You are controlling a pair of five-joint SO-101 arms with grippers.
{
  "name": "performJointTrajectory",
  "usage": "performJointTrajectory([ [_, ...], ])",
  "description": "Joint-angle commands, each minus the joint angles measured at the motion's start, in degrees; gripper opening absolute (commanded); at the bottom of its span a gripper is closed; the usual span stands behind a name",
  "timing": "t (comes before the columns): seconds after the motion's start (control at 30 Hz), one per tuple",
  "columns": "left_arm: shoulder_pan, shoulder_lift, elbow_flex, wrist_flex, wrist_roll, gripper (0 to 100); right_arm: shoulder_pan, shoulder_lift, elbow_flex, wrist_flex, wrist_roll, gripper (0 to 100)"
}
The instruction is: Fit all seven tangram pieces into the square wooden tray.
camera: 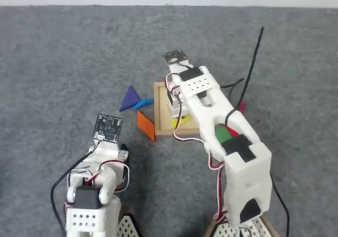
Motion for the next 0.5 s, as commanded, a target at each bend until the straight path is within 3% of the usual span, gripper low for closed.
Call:
performJointTrajectory([
  [0.0,0.18,-1.14,-0.22,0.26,0.26,8,-2.33,1.19,-4.57,-0.84,1.05,20.0],
  [0.47,0.09,-1.14,-0.22,0.26,0.26,8,-10.68,12.09,-19.08,2.86,1.41,20.1],
])
